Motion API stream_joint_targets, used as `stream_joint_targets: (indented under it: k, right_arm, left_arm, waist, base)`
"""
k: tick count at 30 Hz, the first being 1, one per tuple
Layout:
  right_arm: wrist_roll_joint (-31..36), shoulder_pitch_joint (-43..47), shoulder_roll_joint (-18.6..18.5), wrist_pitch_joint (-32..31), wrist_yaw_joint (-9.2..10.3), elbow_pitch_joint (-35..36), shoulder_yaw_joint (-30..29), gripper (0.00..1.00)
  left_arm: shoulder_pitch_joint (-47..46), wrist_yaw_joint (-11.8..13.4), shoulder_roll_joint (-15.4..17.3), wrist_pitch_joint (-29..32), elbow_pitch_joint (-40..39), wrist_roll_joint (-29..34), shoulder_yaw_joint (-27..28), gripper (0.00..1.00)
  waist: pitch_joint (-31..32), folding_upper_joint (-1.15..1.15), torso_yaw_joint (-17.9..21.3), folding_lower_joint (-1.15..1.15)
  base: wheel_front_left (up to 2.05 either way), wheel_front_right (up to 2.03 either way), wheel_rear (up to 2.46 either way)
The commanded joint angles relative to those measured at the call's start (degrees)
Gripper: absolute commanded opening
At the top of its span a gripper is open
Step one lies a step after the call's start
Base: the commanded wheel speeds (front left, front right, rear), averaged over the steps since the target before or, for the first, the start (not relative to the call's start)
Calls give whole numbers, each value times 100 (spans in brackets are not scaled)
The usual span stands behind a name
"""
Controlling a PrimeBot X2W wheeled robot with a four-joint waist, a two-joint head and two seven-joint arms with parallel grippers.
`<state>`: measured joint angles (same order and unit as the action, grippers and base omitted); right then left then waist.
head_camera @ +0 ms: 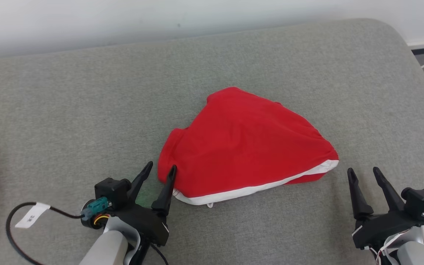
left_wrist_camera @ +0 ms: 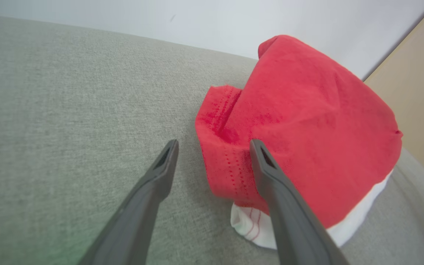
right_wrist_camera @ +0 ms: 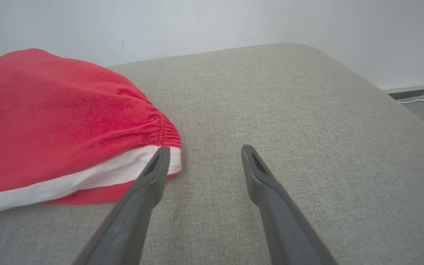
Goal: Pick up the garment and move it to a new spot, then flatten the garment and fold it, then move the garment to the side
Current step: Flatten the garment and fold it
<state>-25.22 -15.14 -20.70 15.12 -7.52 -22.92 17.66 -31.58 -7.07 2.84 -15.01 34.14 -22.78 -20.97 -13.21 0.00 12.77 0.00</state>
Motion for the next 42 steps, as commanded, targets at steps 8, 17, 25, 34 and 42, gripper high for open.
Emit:
stream_joint_targets:
  k: [8,17,25,34,42]
  right_arm:
    - [-6,-65,172,4,6,57,44,100]
    - [24,-105,238,4,6,186,-134,100]
    - [48,-244,327,4,6,332,-2,100]
    - [28,-279,410,4,6,476,296,100]
    - [-41,29,429,4,6,567,450,100]
  left_arm:
    - [-346,-43,7,-25,368,76,-249,0]
    - [-481,33,21,-19,-295,400,254,0]
    - [-656,368,123,-18,-531,1347,1283,0]
    - [-915,514,127,-19,109,1592,1703,100]
    - [-17,459,54,-19,-386,1658,1956,100]
  waist:
    - [-206,0,194,0]
    - [-275,0,52,0]
    - [-405,0,-32,0]
    - [-352,0,47,0]
    - [121,0,-142,0]
  base:
    - [0,0,0]
    - [0,0,0]
    - [0,0,0]
    - [0,0,0]
    - [0,0,0]
